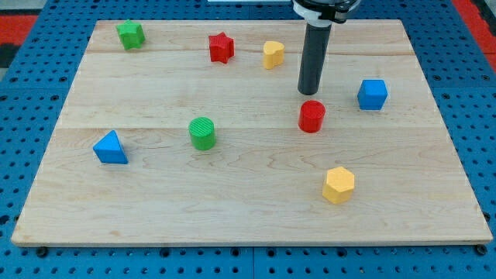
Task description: Tap the red circle
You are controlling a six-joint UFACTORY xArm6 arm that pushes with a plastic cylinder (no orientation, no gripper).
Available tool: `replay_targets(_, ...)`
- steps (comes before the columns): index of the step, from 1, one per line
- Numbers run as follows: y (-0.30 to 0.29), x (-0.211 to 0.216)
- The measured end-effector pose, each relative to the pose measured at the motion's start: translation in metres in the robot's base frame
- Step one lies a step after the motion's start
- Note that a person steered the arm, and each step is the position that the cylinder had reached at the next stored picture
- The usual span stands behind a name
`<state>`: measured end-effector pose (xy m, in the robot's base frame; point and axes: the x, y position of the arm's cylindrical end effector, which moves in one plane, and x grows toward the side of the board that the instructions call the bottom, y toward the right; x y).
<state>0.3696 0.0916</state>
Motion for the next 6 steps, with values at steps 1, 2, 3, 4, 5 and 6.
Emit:
replay_targets(1,0.000,0.002)
replay_targets(2,0.000,0.002)
replay_targets(3,-0.003,0.002)
replay_targets(4,-0.017,0.002)
replay_targets(5,-0.017,0.007)
replay_targets(6,0.007,0.026)
